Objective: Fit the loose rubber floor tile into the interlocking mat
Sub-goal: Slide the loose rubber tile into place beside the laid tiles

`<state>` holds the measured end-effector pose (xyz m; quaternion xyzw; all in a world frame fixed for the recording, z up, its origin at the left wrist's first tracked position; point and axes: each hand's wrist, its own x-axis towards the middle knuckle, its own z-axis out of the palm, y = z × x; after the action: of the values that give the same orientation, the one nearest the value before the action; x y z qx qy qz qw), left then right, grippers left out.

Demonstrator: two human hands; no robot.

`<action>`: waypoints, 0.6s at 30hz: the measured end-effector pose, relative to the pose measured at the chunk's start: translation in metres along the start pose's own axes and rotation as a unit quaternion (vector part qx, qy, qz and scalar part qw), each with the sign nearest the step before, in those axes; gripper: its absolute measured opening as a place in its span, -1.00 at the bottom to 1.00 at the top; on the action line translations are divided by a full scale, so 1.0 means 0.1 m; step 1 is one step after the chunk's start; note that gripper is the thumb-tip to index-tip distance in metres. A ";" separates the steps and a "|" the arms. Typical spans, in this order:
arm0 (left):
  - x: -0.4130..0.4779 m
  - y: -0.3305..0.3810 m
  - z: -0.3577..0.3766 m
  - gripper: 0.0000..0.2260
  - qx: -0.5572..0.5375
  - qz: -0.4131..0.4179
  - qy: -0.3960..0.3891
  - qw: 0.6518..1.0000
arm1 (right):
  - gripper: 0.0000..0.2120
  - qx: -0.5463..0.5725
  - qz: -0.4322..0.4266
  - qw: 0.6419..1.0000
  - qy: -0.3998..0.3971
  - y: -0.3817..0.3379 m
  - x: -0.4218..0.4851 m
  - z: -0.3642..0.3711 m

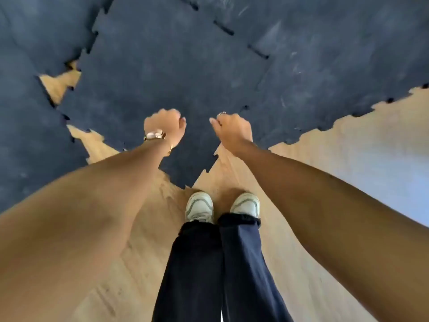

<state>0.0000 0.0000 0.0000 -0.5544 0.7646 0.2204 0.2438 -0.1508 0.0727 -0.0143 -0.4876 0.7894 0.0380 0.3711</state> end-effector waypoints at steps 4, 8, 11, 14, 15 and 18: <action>0.64 -0.25 0.48 -0.37 0.053 -0.052 0.047 0.996 | -0.56 -0.069 -0.016 0.992 0.103 0.11 0.65 0.47; 0.95 -0.58 0.93 -0.26 0.005 -0.049 0.104 0.993 | -0.39 -0.141 -0.015 0.973 0.180 0.19 0.92 0.85; 1.02 -0.75 1.24 -0.26 -0.012 -0.005 0.189 0.982 | -0.41 -0.147 -0.029 0.950 0.274 0.25 0.97 1.08; 1.13 -0.79 1.34 -0.24 -0.016 0.006 0.206 0.978 | -0.42 -0.146 -0.038 0.946 0.289 0.32 1.04 1.13; 1.13 -0.80 1.31 -0.24 -0.016 -0.001 0.205 0.979 | -0.42 -0.145 -0.040 0.948 0.280 0.30 1.03 1.10; 1.08 -0.79 1.32 -0.21 -0.021 -0.008 0.192 0.981 | -0.42 -0.163 -0.036 0.950 0.262 0.28 0.98 1.11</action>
<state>0.0640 -0.0230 -0.1752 -0.5974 0.7879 0.1245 0.0827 -0.1372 0.0613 -0.1639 -0.5621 0.8240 0.0235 0.0674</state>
